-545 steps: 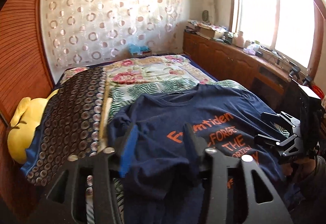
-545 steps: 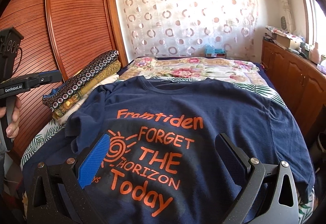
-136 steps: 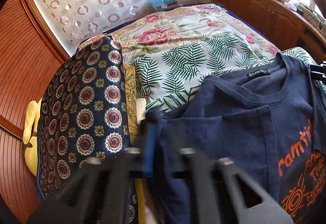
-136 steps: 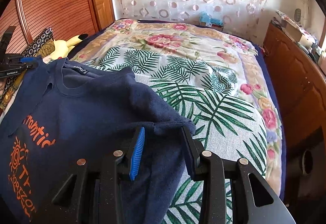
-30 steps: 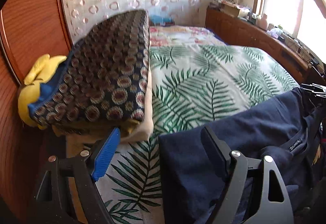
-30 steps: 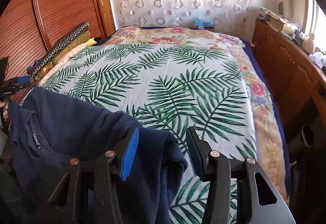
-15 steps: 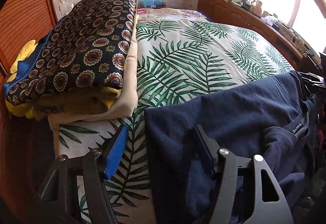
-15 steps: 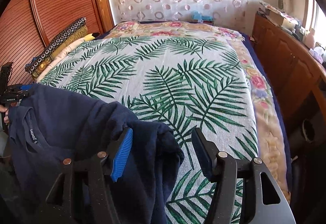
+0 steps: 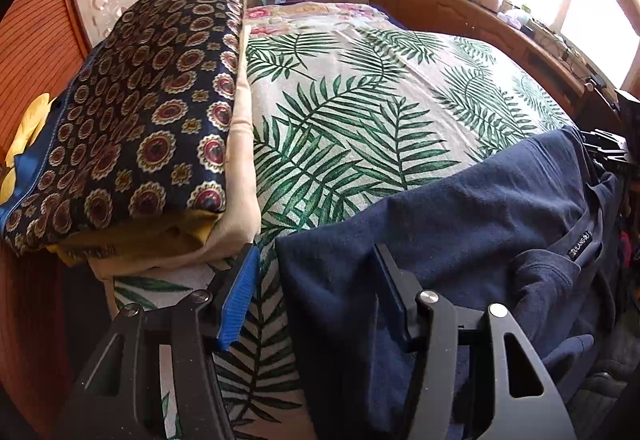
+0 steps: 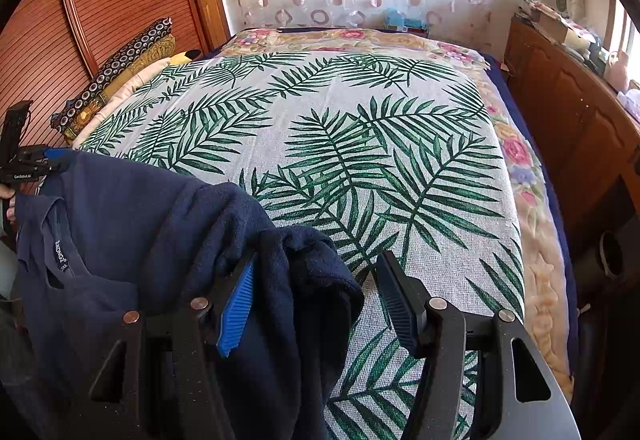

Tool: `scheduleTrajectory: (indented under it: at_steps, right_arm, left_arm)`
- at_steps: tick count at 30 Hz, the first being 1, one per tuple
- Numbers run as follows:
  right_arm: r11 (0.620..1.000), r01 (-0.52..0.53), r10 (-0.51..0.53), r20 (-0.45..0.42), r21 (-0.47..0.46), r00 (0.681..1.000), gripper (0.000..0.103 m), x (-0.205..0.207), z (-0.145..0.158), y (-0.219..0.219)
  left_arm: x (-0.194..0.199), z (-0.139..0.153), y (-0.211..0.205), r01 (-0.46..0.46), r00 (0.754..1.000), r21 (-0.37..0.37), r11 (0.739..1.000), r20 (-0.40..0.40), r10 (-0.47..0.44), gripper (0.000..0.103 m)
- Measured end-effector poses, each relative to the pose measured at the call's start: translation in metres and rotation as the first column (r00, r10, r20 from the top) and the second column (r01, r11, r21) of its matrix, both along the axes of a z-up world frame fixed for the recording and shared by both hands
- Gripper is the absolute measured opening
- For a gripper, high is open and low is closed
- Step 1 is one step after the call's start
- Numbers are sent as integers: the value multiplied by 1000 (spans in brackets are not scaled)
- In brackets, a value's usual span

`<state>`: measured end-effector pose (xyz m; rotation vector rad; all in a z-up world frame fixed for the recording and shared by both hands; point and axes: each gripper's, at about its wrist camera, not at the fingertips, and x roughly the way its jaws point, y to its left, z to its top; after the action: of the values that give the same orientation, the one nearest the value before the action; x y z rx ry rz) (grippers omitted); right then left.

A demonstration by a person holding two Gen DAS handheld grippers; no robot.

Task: Fold small clothes
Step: 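Grasp the navy shirt hem with both grippers, then lift the hem with both grippers and fold it over toward the collar, release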

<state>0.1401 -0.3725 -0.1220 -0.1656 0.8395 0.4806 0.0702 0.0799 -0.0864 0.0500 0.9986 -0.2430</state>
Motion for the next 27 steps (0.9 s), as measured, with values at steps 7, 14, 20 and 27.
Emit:
scheduleTrajectory:
  at_steps: [7, 14, 20, 27]
  right_arm:
    - [999, -49, 49, -13, 7, 999, 39, -5, 0, 4]
    - [995, -94, 94, 22, 17, 995, 11, -24, 6, 11]
    - [991, -92, 77, 147, 101, 986, 10, -72, 50, -2]
    - [983, -117, 72, 292, 140, 954, 10, -136, 115, -20]
  left_arm:
    - [1, -2, -2, 16, 1000, -43, 999, 7, -16, 45]
    - [-17, 8, -19, 34, 997, -29, 999, 67, -32, 13]
    - [-74, 66, -25, 47, 965, -147, 988, 263, -6, 13]
    - [-125, 138, -29, 85, 897, -182, 980, 443, 5, 12]
